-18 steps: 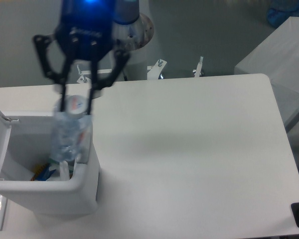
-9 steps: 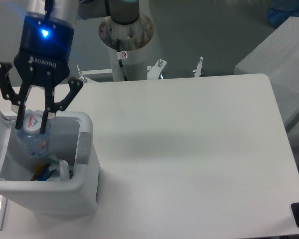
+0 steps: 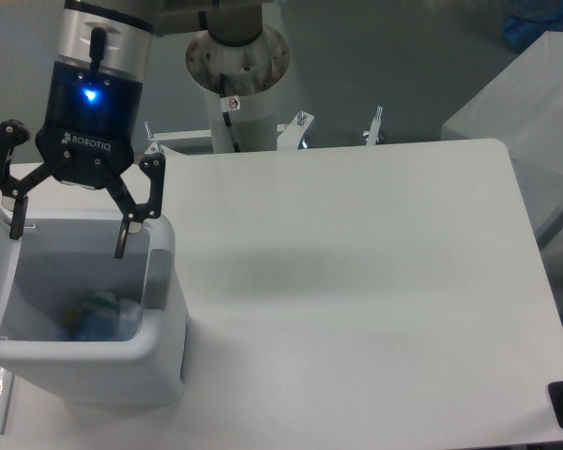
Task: Place the trash in the trash can
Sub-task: 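Lower the bottle into the bin and open the gripper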
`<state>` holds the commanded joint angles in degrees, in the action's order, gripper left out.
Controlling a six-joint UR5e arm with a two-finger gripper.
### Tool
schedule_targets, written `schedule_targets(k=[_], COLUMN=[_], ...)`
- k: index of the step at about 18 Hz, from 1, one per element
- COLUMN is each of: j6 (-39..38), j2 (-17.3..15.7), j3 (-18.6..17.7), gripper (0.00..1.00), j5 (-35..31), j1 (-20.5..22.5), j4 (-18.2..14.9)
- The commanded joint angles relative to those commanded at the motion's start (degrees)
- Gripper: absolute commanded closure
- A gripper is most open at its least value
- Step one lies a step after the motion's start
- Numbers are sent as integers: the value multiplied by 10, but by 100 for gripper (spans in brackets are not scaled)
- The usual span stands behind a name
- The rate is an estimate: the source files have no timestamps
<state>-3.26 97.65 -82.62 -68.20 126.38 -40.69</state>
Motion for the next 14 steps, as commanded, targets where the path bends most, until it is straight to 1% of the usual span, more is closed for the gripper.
schedule_targets(k=[2,5,7,8,11,12,14], j6=[45,128,165,196,305,323,329], j2=[1,3,4,4,0,-1,-1], j3=[8,3,-6,-10,-25,-30,-35], gripper=[0,0,0,0,0,0,0], j5=[-2,-10,-30,-45,-127,-151,-165], j1=[24,55,71,81,91,92,92], j4=[-1,-13,-36,-51,-111,-122,-124])
